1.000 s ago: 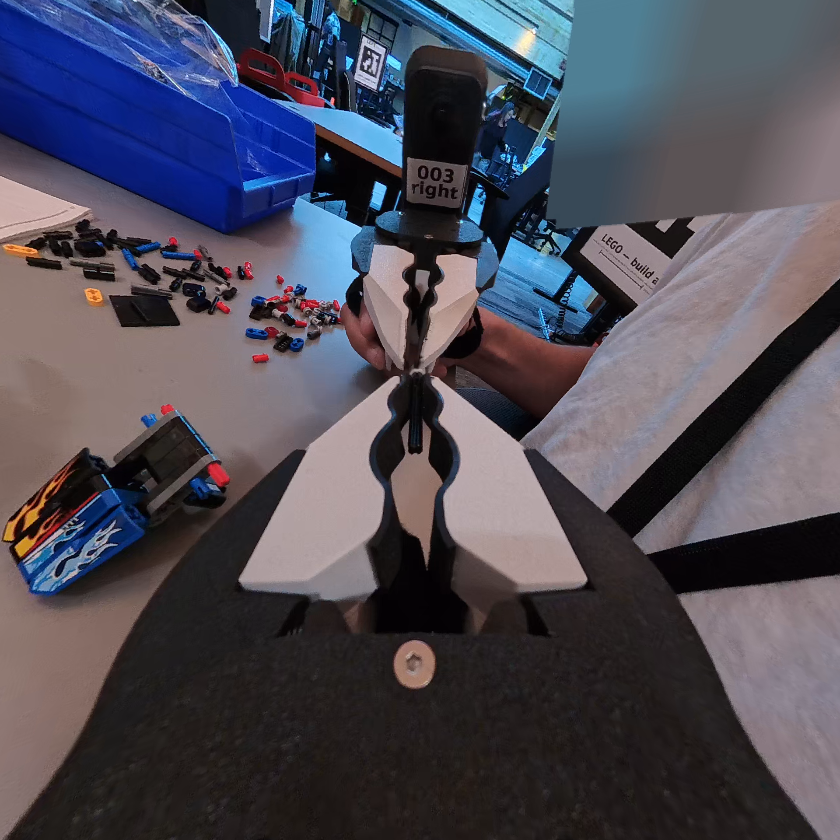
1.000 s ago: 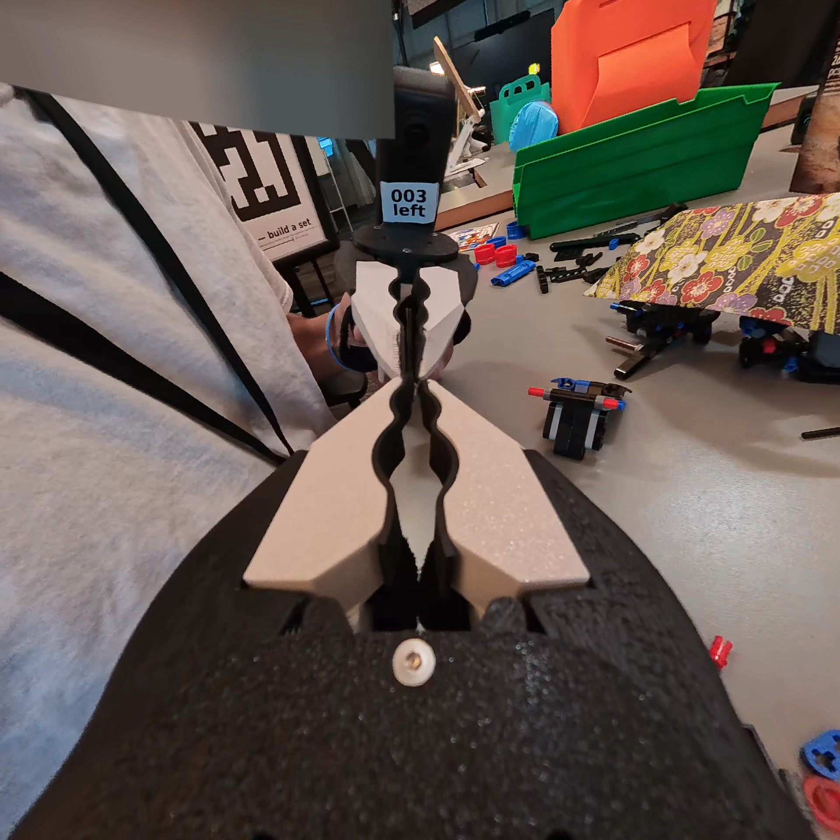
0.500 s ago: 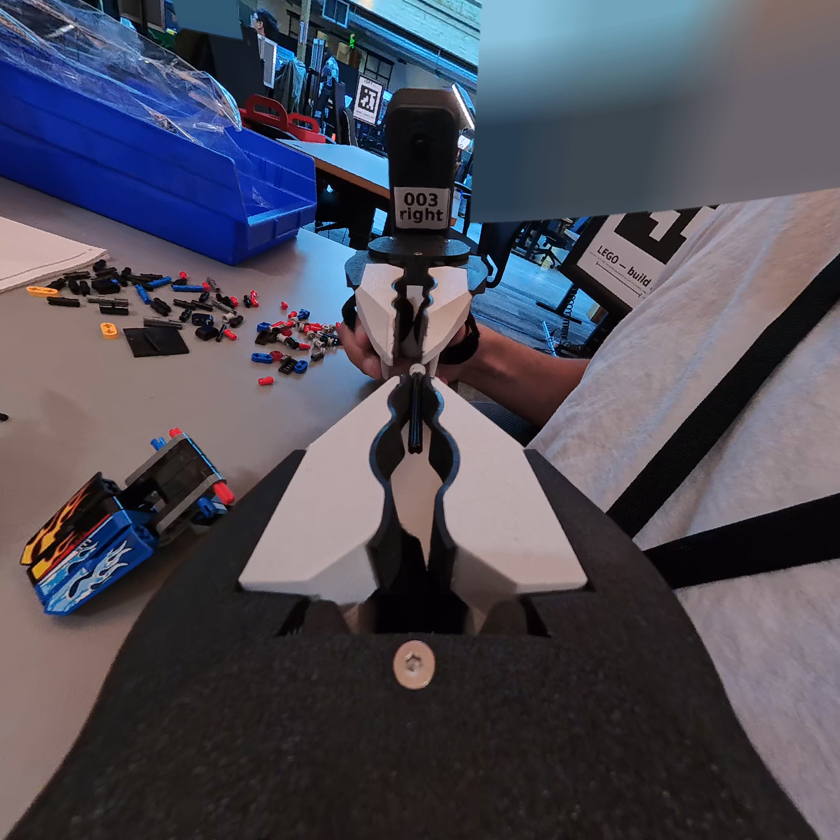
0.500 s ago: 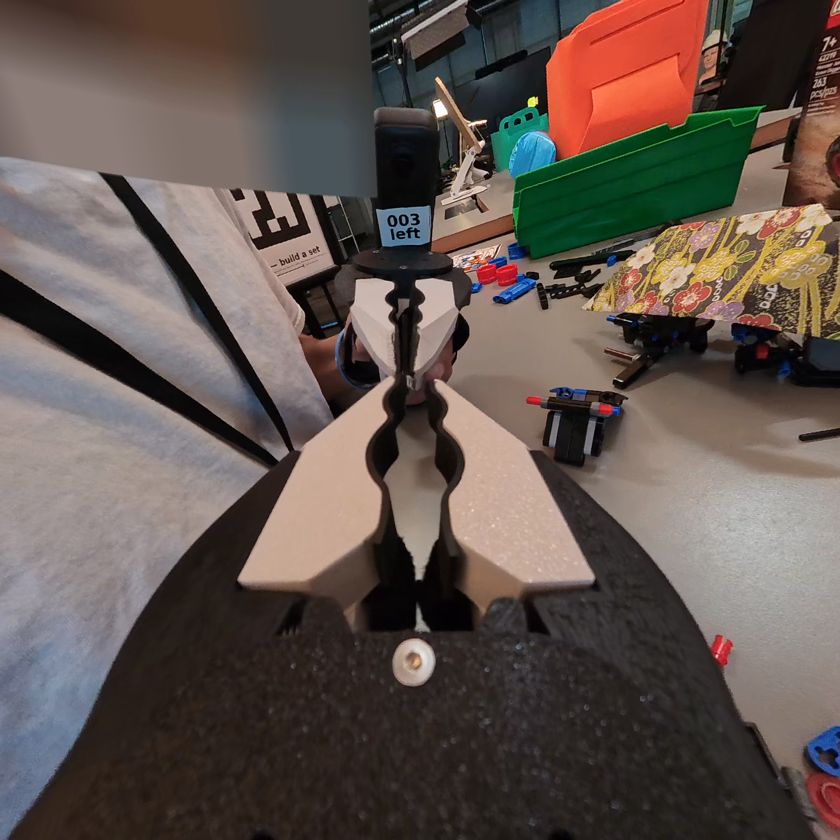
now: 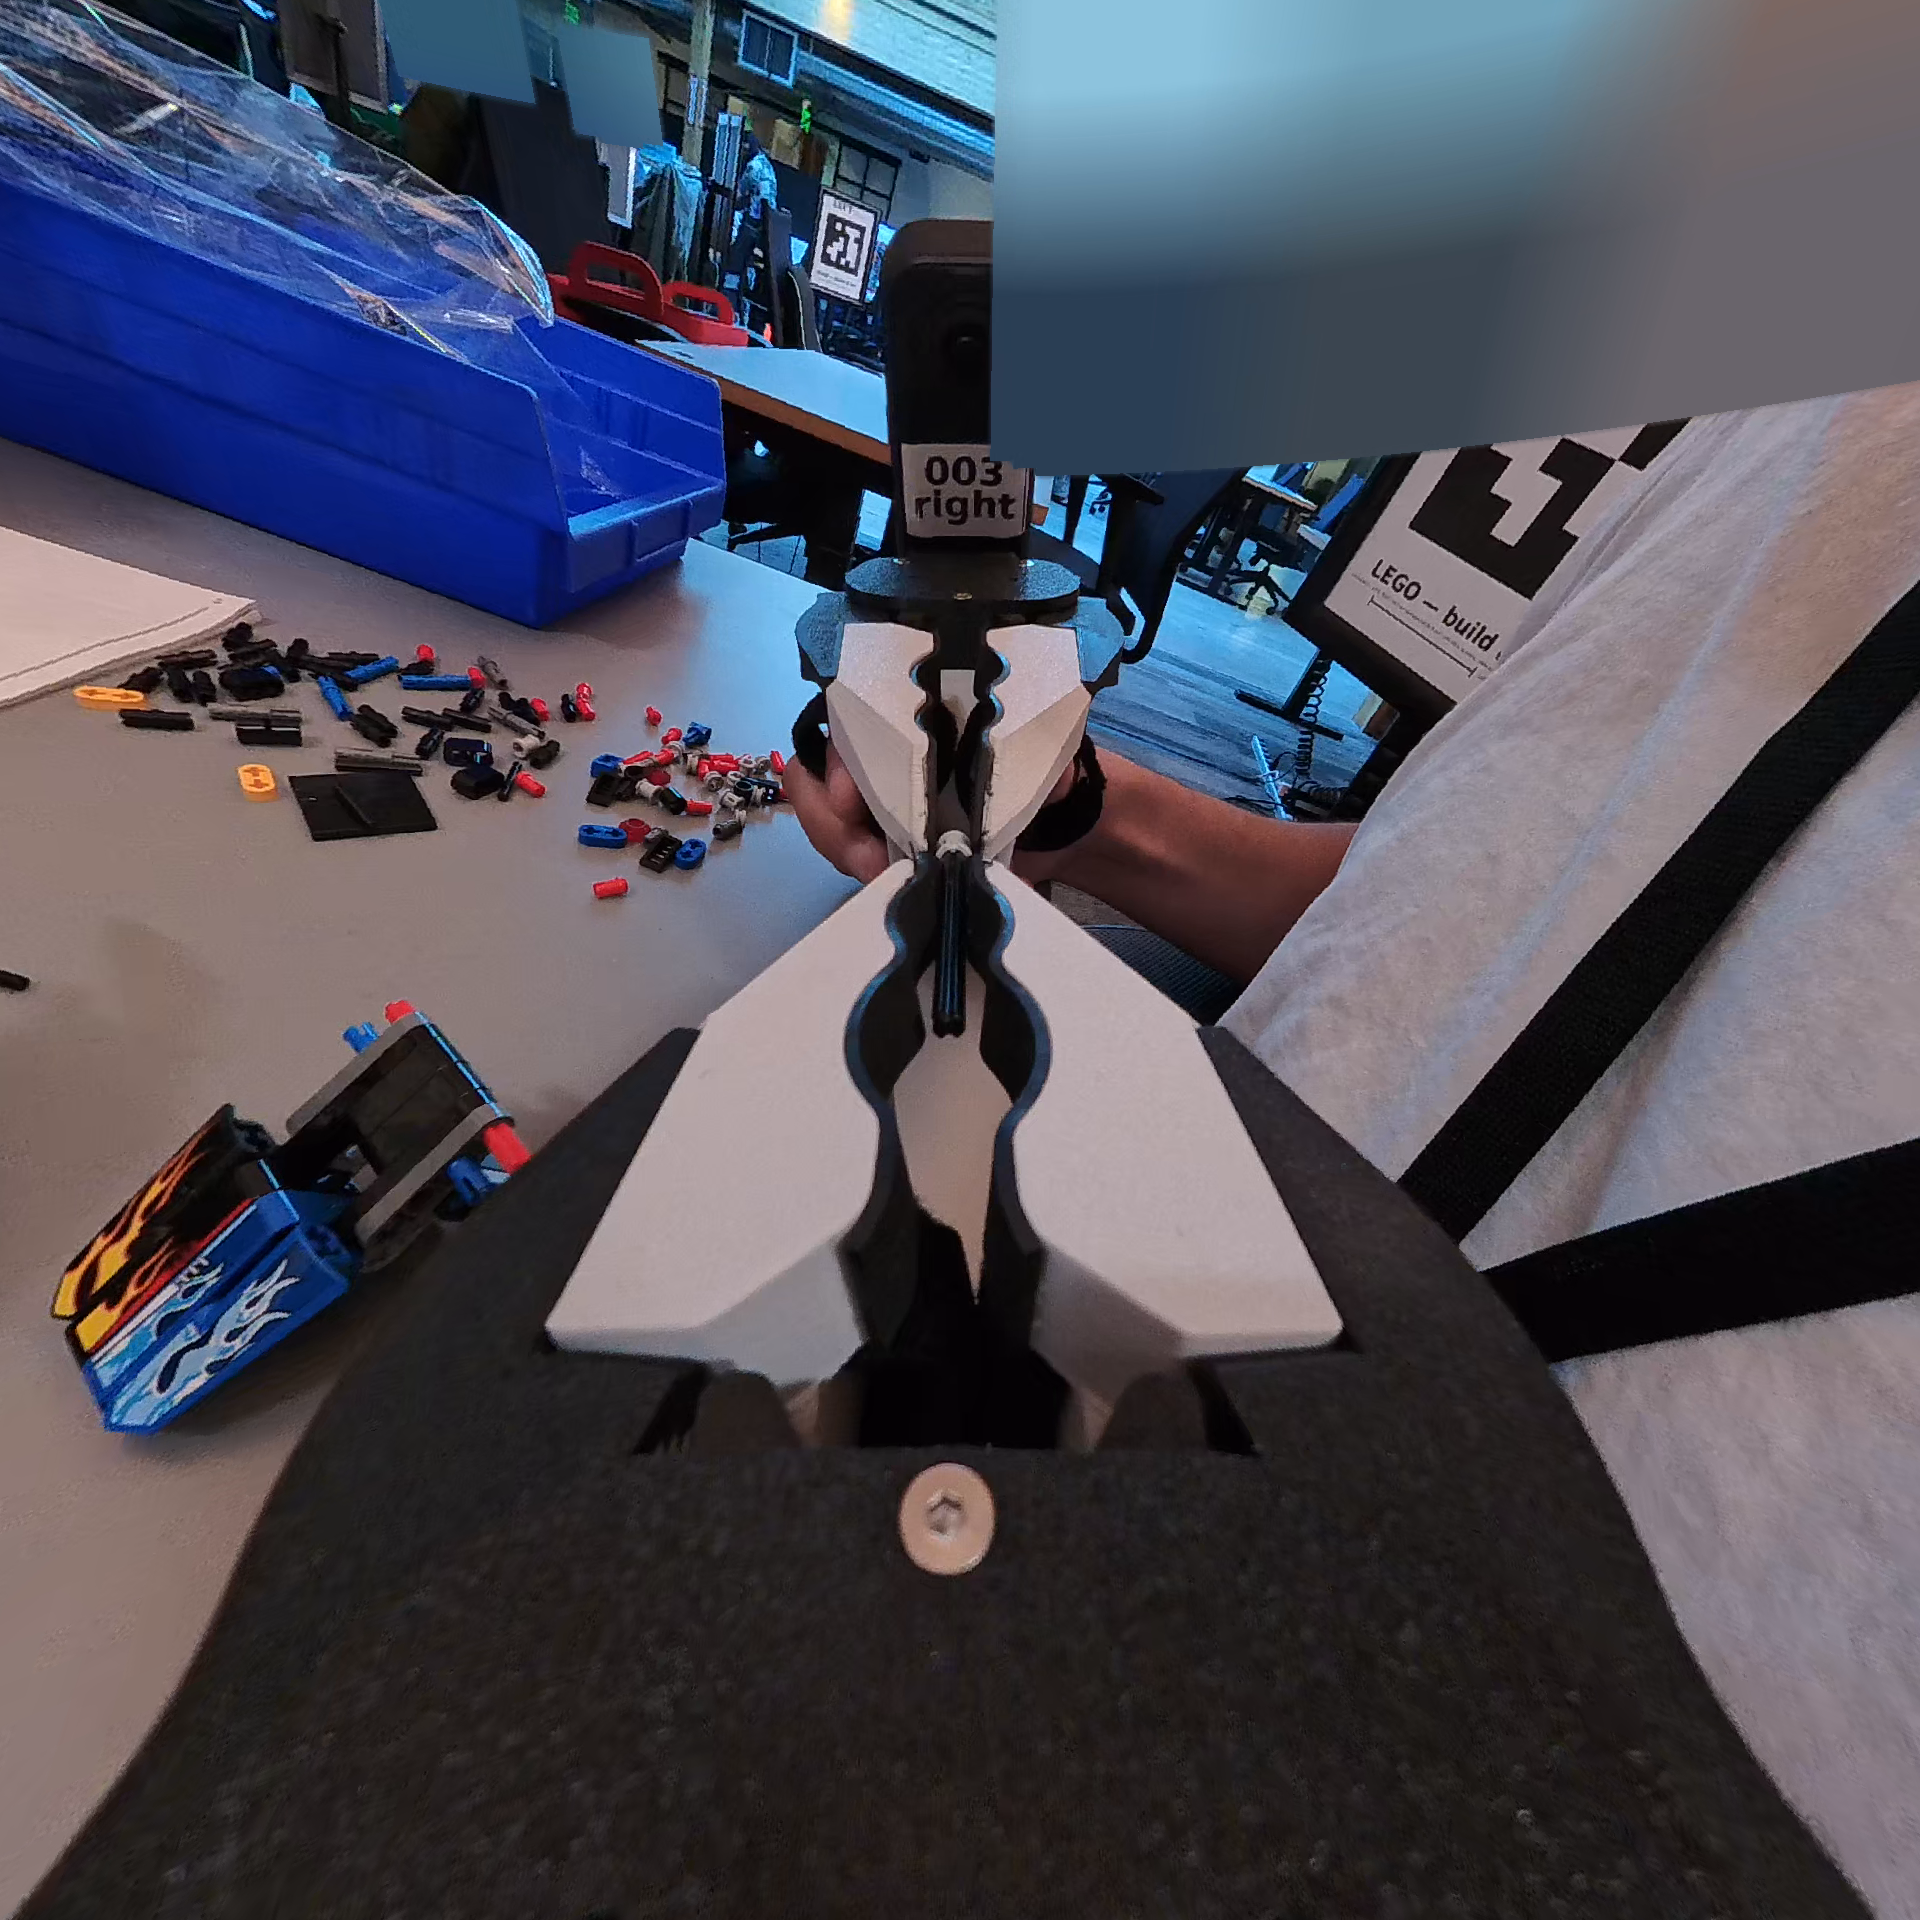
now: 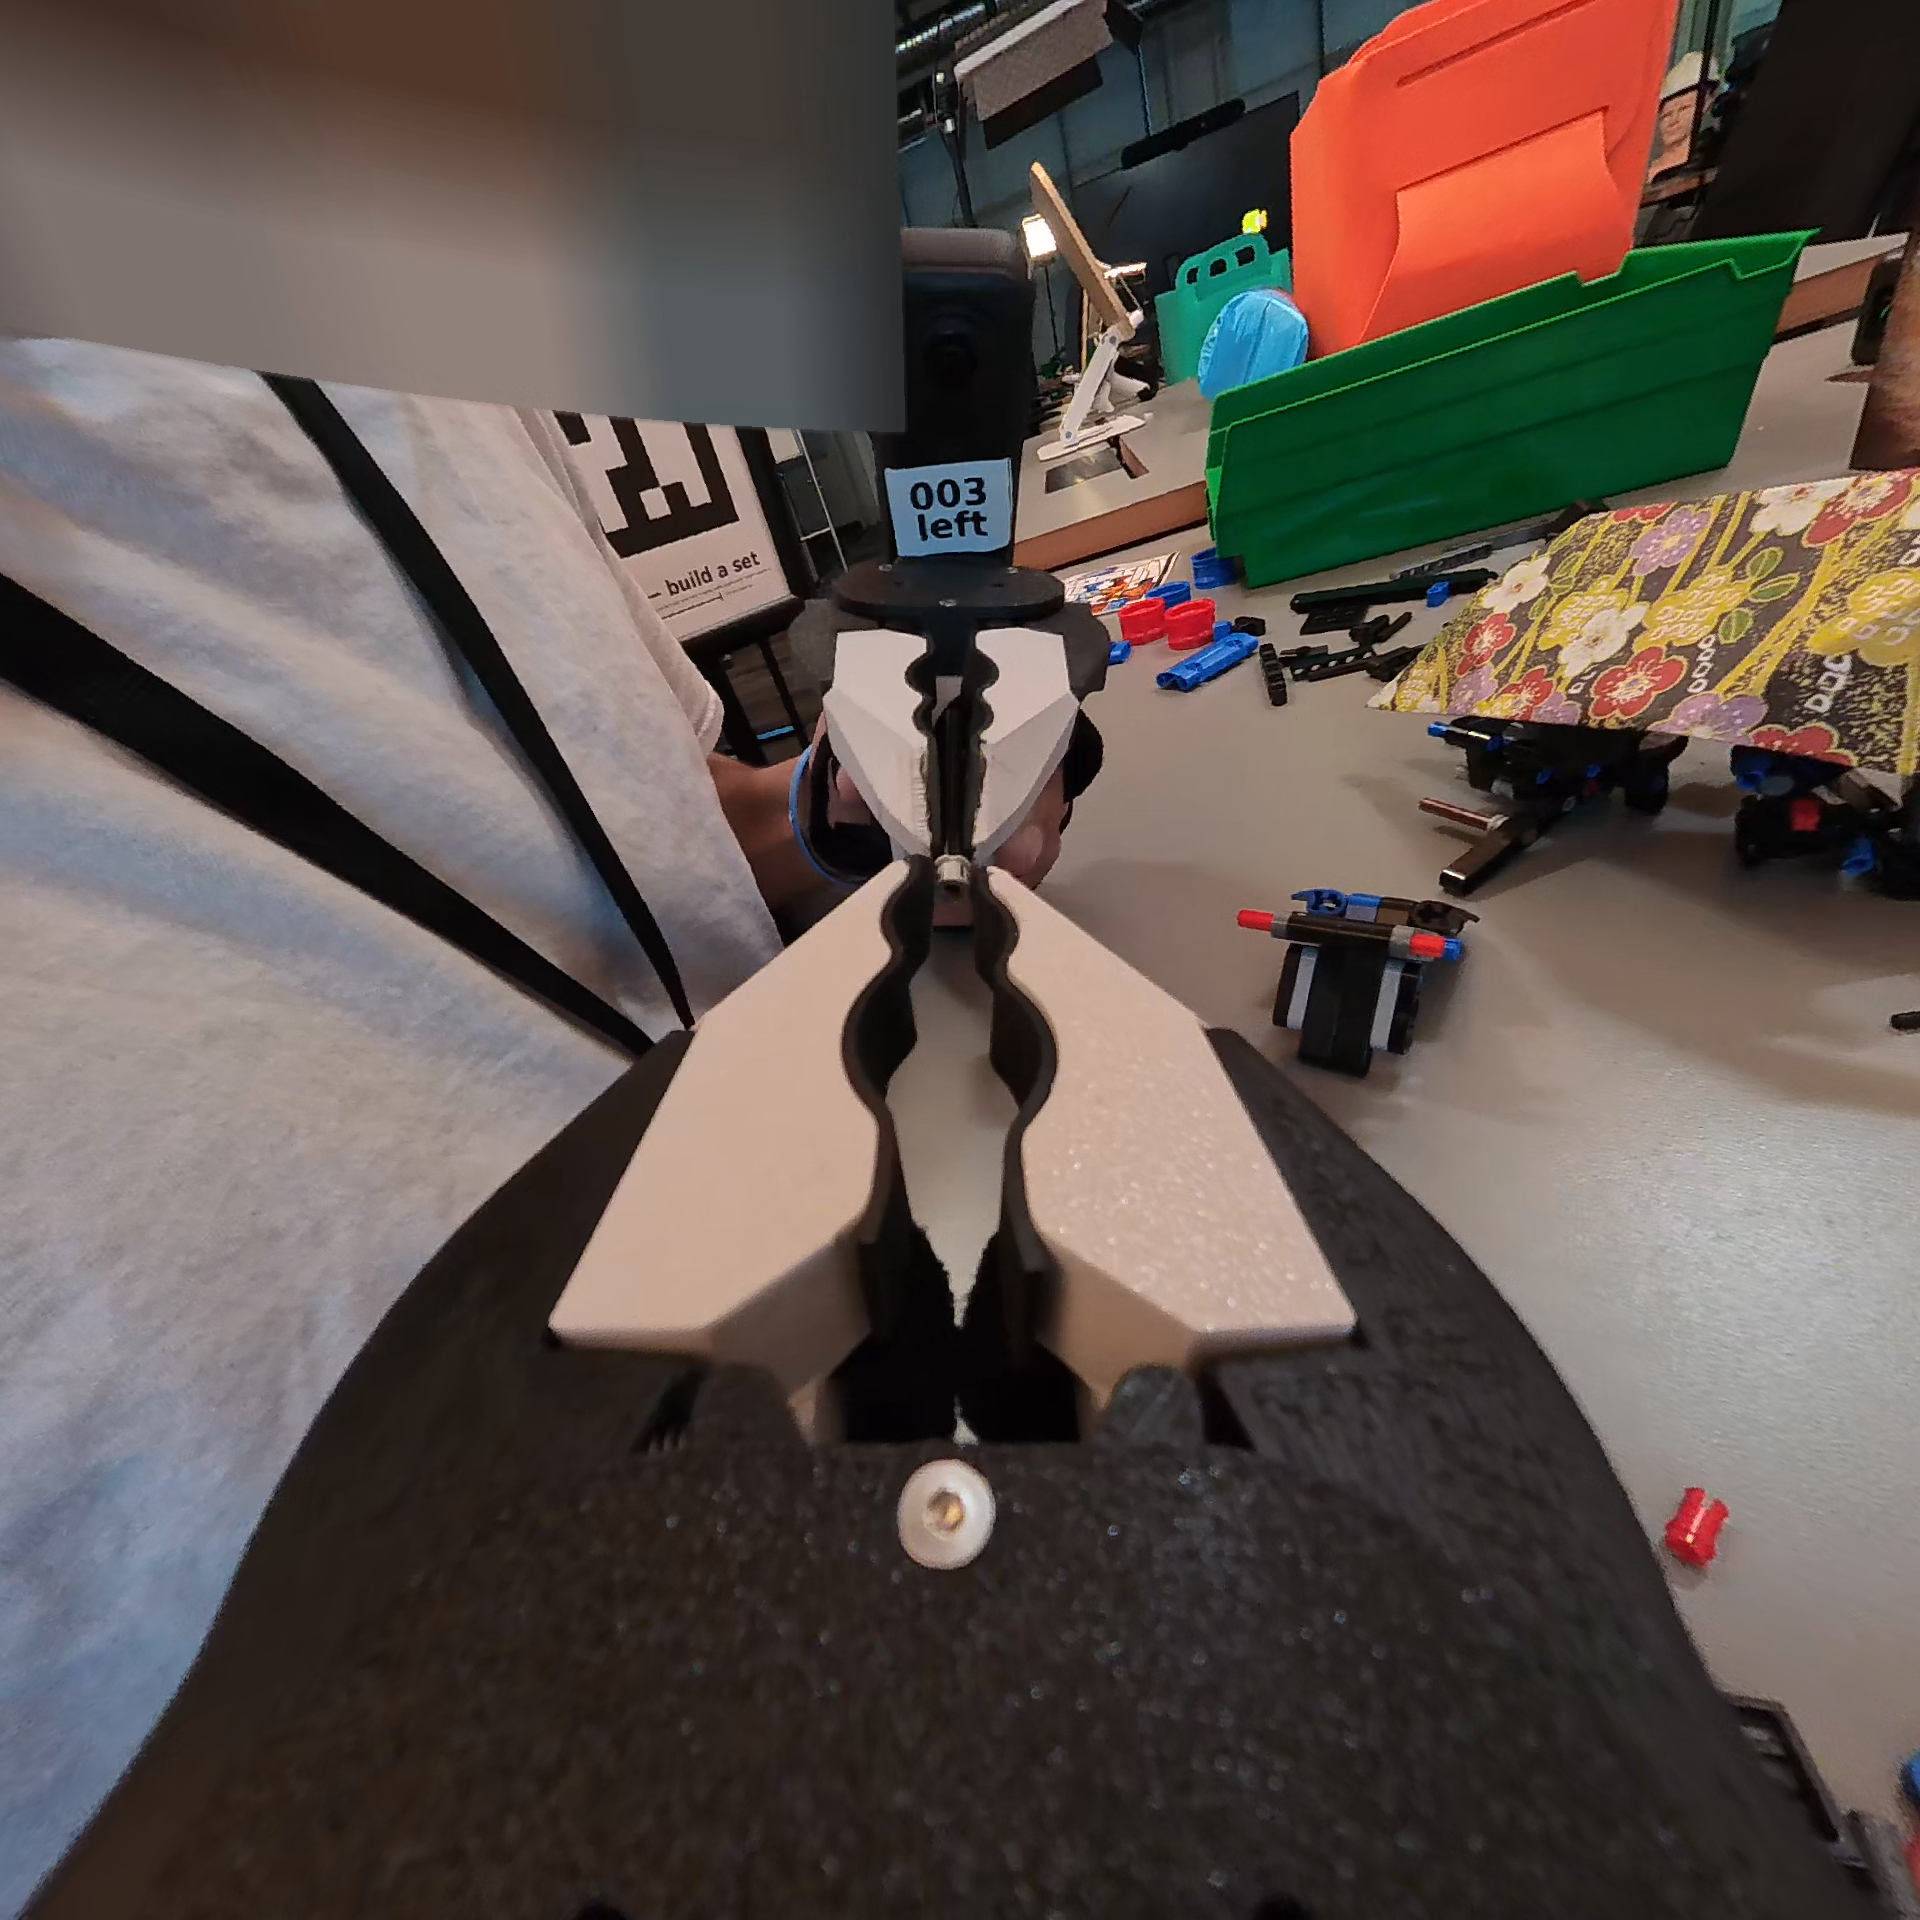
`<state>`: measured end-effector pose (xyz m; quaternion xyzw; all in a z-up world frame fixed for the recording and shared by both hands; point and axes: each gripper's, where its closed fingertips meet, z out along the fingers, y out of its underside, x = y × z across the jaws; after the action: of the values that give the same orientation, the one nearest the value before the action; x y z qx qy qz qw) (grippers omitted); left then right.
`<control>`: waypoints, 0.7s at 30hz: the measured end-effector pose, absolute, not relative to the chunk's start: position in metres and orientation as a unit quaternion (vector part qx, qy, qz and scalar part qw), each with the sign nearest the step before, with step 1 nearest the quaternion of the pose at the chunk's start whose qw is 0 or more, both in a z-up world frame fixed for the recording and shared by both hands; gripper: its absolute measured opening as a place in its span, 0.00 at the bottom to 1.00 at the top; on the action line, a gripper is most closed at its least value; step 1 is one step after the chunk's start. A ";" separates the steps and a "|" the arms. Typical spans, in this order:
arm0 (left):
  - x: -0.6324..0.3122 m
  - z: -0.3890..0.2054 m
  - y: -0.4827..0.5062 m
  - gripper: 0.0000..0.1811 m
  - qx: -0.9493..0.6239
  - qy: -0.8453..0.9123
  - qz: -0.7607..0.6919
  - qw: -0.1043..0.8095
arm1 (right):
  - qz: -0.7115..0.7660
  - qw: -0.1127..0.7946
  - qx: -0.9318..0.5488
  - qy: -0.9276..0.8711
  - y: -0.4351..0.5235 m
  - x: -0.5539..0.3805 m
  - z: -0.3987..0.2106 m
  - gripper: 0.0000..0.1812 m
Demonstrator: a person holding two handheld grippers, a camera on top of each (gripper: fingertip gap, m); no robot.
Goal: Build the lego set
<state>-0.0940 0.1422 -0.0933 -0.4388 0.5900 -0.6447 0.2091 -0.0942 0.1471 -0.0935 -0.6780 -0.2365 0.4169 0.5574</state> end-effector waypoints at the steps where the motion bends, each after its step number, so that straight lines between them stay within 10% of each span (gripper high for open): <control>1: -0.094 -0.094 0.141 0.01 -0.437 0.592 -0.643 0.211 | 0.419 0.555 -0.678 -0.238 0.146 -0.095 -0.094 0.03; 21: -0.100 -0.102 0.148 0.01 -0.421 0.644 -0.597 0.227 | 0.390 0.547 -0.697 -0.251 0.148 -0.093 -0.101 0.03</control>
<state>-0.1000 0.1484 -0.1025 -0.4214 0.6442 -0.5966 0.2269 -0.0928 0.1480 -0.1014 -0.6970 -0.2510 0.3904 0.5467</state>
